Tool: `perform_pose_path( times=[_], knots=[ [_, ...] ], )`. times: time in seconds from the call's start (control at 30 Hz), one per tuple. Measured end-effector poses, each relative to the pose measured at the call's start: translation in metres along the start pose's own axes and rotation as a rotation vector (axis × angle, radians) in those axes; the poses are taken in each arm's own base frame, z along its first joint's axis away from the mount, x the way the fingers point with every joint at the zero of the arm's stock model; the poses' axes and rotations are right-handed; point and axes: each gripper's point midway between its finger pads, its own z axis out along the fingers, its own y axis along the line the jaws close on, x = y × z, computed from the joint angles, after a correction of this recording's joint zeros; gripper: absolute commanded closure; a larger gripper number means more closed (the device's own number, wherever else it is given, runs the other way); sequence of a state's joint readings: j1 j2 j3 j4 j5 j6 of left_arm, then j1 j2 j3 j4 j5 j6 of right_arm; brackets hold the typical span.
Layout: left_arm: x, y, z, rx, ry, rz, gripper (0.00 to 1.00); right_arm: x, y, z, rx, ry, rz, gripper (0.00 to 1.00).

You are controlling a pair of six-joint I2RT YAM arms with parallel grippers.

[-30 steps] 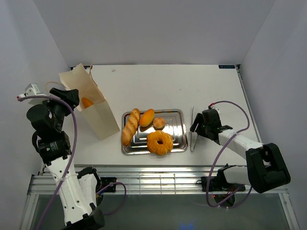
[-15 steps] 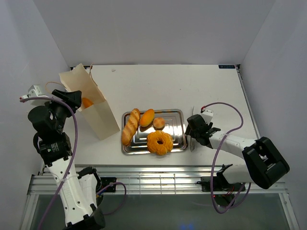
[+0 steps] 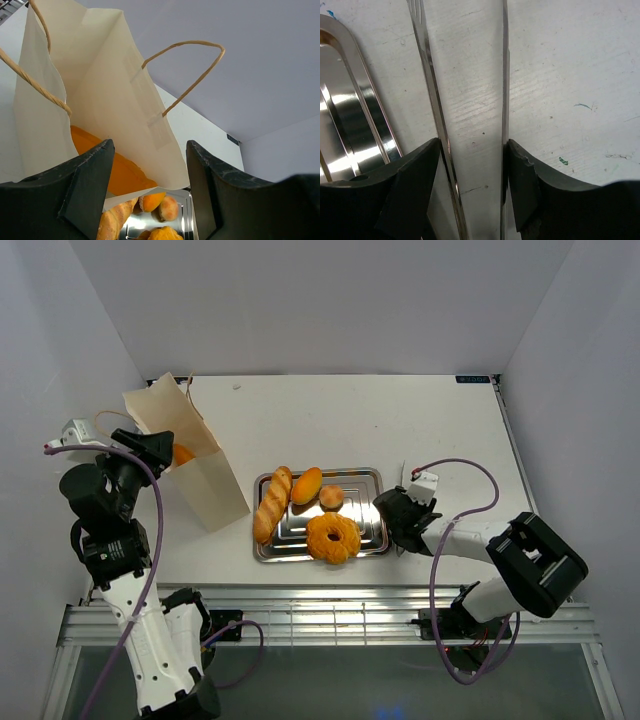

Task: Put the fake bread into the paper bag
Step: Pick up the clamp at the center of the board.

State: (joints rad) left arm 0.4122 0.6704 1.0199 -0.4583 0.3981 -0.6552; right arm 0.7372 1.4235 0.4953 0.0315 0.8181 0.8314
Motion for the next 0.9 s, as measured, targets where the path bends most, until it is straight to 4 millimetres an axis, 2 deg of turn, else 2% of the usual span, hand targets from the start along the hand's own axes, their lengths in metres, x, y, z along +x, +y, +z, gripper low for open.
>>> perform_pose_path(
  times=[0.37, 0.83, 0.9],
  knots=[
    [0.004, 0.001, 0.0, 0.012, 0.002, -0.005, 0.31, 0.002, -0.003, -0.001, 0.041, -0.056, -0.007, 0.47],
    [0.006, 0.0, -0.002, 0.018, 0.003, -0.004, 0.31, 0.008, 0.006, -0.007, 0.083, -0.107, 0.007, 0.54],
    [0.006, 0.0, -0.002, 0.018, 0.003, -0.005, 0.31, 0.008, 0.008, -0.007, 0.085, -0.115, 0.012, 0.61]
  ],
)
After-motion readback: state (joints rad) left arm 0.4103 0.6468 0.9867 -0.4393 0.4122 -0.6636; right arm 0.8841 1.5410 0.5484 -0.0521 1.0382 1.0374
